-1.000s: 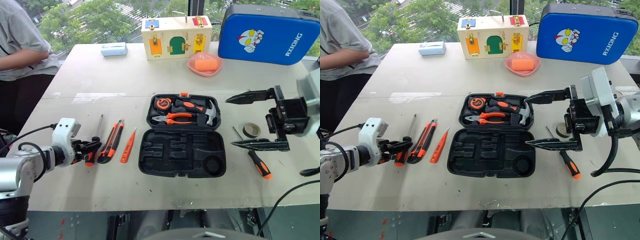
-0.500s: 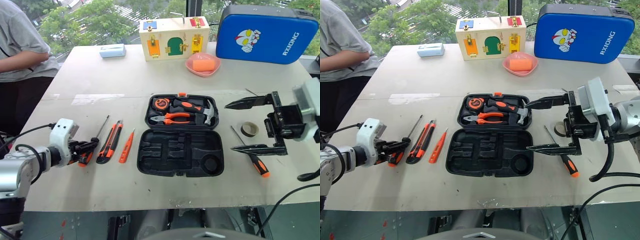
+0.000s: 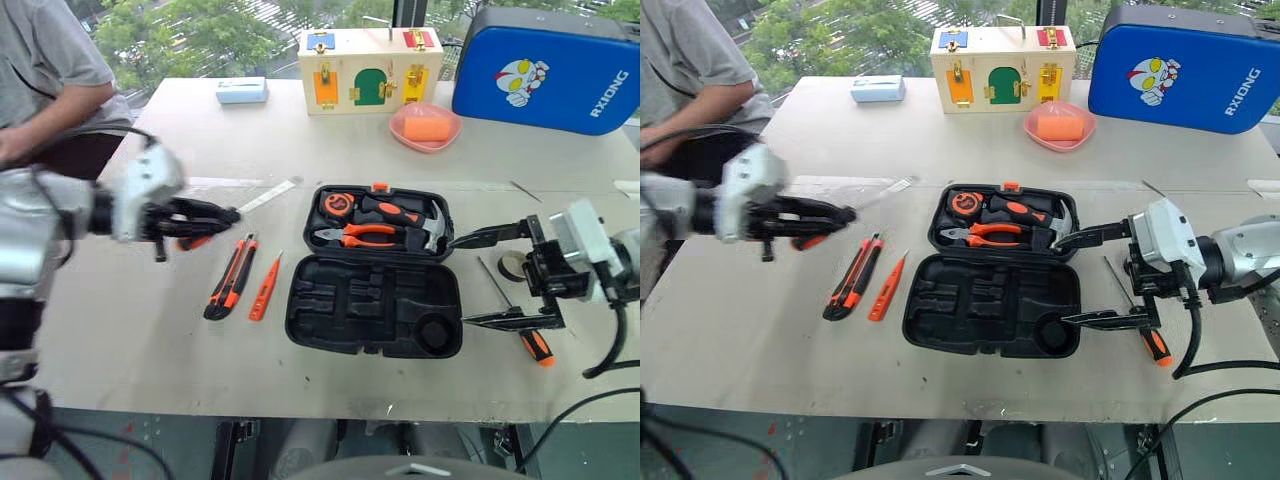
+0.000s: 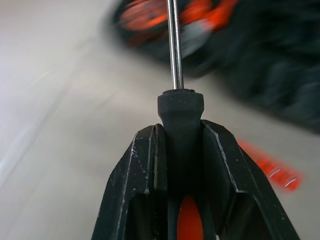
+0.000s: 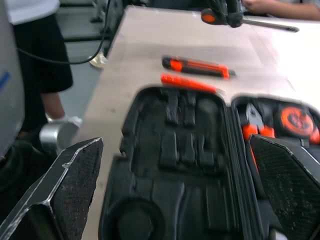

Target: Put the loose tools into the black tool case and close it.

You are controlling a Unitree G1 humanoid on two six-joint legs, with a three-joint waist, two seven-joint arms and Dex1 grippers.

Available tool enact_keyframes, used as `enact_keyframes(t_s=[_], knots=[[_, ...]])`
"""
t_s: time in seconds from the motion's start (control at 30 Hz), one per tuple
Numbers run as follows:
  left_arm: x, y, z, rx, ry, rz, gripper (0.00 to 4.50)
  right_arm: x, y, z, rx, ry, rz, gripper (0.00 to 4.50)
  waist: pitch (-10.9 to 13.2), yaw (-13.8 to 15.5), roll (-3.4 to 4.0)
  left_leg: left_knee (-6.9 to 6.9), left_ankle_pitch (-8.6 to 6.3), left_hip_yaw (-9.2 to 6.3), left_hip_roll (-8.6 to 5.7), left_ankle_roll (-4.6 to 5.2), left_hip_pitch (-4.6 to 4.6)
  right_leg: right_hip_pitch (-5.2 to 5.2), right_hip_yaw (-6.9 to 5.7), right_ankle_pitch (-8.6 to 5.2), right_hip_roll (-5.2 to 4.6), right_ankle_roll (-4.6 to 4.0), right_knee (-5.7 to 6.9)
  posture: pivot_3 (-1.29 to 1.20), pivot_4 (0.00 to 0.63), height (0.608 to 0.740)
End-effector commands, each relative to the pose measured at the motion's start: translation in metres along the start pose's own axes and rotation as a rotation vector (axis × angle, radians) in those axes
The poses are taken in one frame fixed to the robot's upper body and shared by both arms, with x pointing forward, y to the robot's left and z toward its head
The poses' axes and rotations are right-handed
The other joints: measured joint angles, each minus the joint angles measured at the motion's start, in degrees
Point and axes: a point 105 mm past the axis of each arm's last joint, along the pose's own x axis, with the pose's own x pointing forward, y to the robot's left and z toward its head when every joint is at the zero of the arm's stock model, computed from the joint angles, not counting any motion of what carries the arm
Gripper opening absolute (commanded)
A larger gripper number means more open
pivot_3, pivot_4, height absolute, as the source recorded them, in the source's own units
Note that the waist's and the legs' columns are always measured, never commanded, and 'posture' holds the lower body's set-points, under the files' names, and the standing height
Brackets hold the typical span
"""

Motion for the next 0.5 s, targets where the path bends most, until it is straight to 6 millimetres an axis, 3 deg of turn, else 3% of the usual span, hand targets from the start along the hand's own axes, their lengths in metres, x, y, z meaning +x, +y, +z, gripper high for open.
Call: enact_keyframes(t_s=[0.03,0.13,0.3,0.5], knots=[[0.035,-0.018,0.016,0.107,0.027,-0.186,0.7,0.0,0.002,-0.005,-0.026,0.031,-0.016,4.5,0.04,-0.65,-0.06,0.05,0.0,-0.01,0.01,0.0,0.0,0.0,-0.04,0.0,0.02,0.0,0.05,0.0,0.15,0.735],[0.073,-0.022,0.025,0.176,0.043,-0.244,0.7,0.002,0.005,-0.008,-0.008,0.032,-0.032,4.5,0.05,-1.22,-0.08,0.21,0.01,-0.03,0.01,0.0,-0.01,0.0,-0.09,0.0,0.05,0.0,0.21,0.0,0.15,0.735],[0.111,-0.021,0.045,0.183,0.034,-0.278,0.7,0.003,0.007,-0.008,-0.001,0.035,-0.066,4.5,0.09,-1.48,-0.15,0.57,0.01,-0.05,0.01,0.02,-0.02,0.09,-0.12,0.0,0.11,0.02,0.41,0.0,0.15,0.735],[0.131,-0.022,0.039,0.266,0.114,-0.331,0.7,0.005,0.006,-0.004,0.008,0.018,-0.107,4.5,0.1,-1.38,-0.16,0.58,0.01,-0.13,0.01,0.01,-0.02,0.1,-0.22,0.0,0.13,0.02,0.41,0.0,0.15,0.735]])
